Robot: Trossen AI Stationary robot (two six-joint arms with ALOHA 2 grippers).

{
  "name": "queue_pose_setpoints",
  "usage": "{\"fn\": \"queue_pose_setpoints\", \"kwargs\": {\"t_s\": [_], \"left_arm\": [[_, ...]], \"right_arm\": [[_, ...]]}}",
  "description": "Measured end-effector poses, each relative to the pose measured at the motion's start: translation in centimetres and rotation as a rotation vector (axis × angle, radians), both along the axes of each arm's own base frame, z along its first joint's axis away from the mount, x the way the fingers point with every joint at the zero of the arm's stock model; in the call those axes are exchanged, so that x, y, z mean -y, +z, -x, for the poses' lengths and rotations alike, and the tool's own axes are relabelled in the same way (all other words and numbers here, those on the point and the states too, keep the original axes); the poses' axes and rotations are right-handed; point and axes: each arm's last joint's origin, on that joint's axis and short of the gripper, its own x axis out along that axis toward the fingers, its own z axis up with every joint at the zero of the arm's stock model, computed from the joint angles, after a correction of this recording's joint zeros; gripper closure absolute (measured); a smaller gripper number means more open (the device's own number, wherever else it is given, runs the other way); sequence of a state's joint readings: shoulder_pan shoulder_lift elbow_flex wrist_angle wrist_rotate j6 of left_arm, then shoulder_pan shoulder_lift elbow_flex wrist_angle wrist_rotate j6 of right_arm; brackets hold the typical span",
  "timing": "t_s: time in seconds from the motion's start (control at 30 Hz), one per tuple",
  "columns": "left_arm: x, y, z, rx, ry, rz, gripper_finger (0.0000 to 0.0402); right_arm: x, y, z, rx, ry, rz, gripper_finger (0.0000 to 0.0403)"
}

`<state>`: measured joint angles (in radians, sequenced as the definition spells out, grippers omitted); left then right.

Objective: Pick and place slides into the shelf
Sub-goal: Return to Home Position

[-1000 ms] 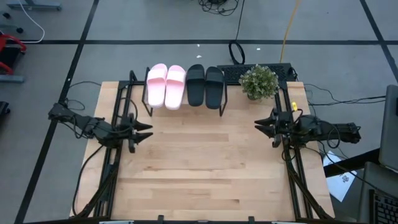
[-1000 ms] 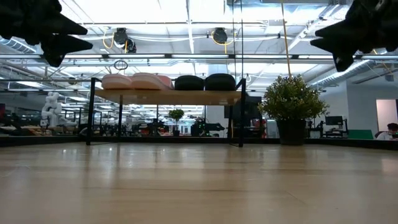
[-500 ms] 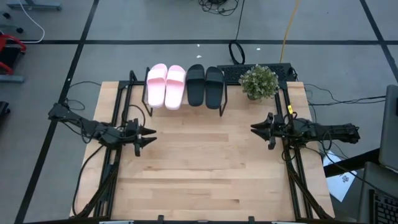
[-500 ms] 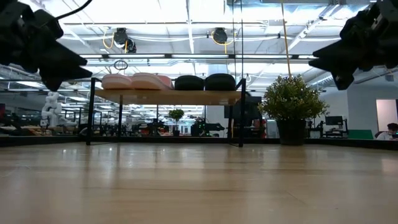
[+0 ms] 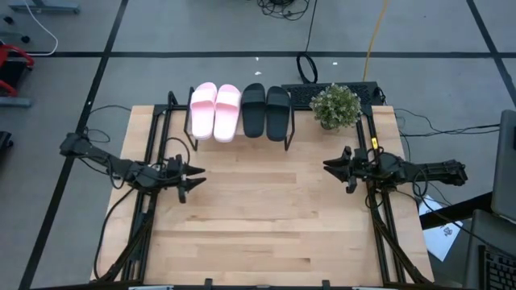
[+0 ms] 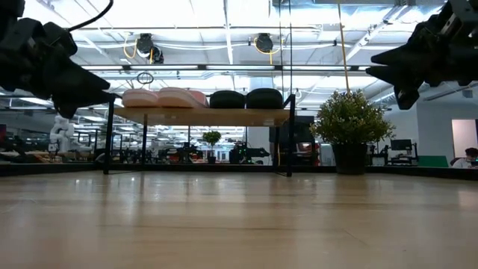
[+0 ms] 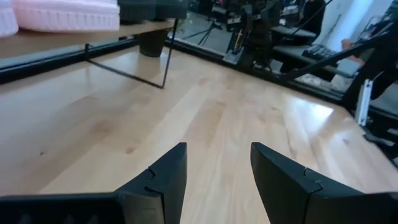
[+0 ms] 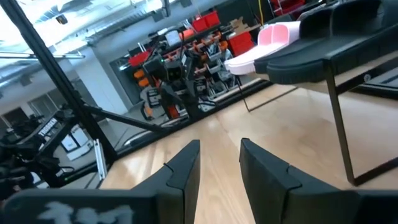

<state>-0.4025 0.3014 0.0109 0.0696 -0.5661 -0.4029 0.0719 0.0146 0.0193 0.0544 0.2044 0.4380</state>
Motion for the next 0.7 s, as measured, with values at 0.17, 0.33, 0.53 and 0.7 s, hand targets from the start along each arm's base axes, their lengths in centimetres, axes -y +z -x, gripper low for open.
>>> {"fn": "queue_pose_setpoints", "kwargs": {"t_s": [0.17, 0.33, 0.53, 0.7], "left_arm": [[-0.17, -0.16, -0.12, -0.011, 0.024, 0.023, 0.0227], [-0.31, -0.13, -0.16, -0.006, 0.039, 0.032, 0.0227], [-0.35, -0.19, -0.17, -0.005, 0.050, 0.067, 0.0227], [-0.35, -0.19, -0.17, 0.000, 0.057, 0.098, 0.0227]], "right_arm": [[0.01, -0.01, 0.00, -0.001, -0.002, 0.005, 0.0298], [0.02, 0.01, 0.00, 0.002, -0.003, 0.004, 0.0298], [0.03, 0.01, 0.01, 0.001, -0.009, 0.014, 0.0298], [-0.03, 0.14, 0.00, 0.015, 0.012, 0.012, 0.0298]]}}
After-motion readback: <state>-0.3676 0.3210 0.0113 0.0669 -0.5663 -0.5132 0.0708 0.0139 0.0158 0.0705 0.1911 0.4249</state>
